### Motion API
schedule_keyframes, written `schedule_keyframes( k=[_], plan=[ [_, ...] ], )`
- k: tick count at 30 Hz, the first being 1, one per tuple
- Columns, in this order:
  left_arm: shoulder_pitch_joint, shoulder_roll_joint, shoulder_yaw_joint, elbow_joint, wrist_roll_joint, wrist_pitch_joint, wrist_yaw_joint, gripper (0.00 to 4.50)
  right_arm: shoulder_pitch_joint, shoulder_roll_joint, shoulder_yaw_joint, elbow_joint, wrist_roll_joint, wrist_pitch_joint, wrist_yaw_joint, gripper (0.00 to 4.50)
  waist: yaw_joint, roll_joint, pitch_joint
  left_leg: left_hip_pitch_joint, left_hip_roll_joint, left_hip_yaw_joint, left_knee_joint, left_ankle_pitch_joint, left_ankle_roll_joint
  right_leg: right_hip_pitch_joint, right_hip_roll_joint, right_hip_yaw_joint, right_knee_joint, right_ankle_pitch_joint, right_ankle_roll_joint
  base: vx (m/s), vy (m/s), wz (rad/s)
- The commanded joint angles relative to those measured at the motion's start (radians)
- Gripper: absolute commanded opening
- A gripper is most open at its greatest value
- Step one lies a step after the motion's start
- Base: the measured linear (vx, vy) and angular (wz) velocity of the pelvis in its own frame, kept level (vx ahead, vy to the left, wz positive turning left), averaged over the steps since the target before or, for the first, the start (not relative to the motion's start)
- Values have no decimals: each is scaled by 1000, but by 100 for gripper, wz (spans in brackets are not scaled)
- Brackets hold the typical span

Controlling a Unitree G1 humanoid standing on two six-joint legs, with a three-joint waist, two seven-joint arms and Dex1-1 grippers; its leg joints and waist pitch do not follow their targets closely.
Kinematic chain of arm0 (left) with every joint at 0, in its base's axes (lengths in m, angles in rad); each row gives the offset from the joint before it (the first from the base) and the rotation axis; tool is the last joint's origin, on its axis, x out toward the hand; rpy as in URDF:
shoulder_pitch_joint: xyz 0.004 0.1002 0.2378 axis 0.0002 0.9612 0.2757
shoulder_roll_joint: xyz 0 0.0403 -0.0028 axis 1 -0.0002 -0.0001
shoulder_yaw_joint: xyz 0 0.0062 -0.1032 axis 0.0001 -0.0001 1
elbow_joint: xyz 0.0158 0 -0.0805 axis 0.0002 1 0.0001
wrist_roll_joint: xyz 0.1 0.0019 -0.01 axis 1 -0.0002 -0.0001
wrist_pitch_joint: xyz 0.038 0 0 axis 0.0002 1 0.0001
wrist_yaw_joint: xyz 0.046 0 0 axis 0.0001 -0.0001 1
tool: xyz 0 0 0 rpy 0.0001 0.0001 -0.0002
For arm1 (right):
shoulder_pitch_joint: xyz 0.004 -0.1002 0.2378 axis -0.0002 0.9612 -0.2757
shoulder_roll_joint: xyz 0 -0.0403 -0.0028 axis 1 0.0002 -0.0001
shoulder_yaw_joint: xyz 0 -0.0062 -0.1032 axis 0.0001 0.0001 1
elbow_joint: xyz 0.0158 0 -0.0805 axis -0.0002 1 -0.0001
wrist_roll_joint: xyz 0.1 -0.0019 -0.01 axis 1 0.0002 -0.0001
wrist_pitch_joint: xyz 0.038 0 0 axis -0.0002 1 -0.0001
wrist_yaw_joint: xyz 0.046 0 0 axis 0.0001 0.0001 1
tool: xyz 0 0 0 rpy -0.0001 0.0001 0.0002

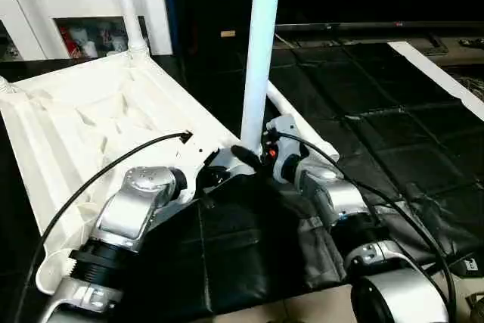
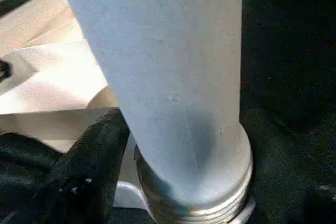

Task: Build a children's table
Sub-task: Rotate leg to tighten

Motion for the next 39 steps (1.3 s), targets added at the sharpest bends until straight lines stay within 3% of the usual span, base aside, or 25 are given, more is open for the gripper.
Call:
schedule_keyframes(
  k=[1,4,6,8,9,16,17,18,26,38,39],
  plan=[
    [-38,8,-15,-18,-14,-49,-38,0,29,-9,28,-59,25,15,83,391,8,9,-75,0,22,0,-60,-138,44,61,-66,58,-67,-169,-190,0,0,0],
    [-47,58,-31,8,-12,-93,-98,0,83,-99,26,-154,48,22,192,418,19,8,-75,1,21,0,-60,-135,57,63,-63,57,-64,-136,-197,0,0,0],
    [-49,71,-36,15,-13,-109,-117,0,97,-125,29,-176,54,23,228,428,26,10,-73,2,22,0,-61,-153,50,61,-66,58,-67,-171,-191,0,0,0],
    [-48,101,-50,26,-15,-141,-168,0,136,-187,51,-234,64,21,332,439,33,6,-71,4,22,0,-63,-183,40,61,-67,57,-75,-239,-169,0,0,0],
    [-50,104,-53,31,-15,-145,-177,0,141,-199,55,-240,64,18,351,439,37,13,-72,6,23,0,-62,-183,37,58,-67,58,-75,-241,-164,0,0,0],
    [-68,149,-88,75,-10,-207,-254,0,193,-301,86,-326,65,32,465,439,42,7,-72,2,22,-2,-62,-183,35,61,-65,56,-75,-242,-163,0,0,0],
    [-71,153,-92,82,-10,-218,-263,0,196,-310,87,-334,67,35,474,439,43,13,-72,3,20,-1,-61,-191,33,59,-64,55,-80,-253,-161,0,0,0],
    [-70,167,-107,85,-12,-252,-302,0,201,-322,93,-348,69,33,491,439,45,11,-72,3,20,-2,-61,-190,33,61,-65,55,-79,-256,-160,0,0,0],
    [-49,225,-165,80,-21,-352,-455,0,185,-357,142,-362,47,8,566,439,58,14,-73,11,27,0,-63,-198,27,54,-65,56,-72,-222,-187,0,0,0],
    [-56,248,-205,113,0,-436,-534,0,122,-364,215,-282,-7,-67,638,439,64,10,-71,7,27,-2,-65,-214,9,57,-70,57,-74,-280,-168,0,0,0],
    [-57,248,-206,114,1,-438,-536,0,119,-365,219,-276,-9,-73,643,424,65,9,-72,8,28,-1,-64,-212,10,57,-69,58,-74,-273,-168,0,0,0]
  ],
)
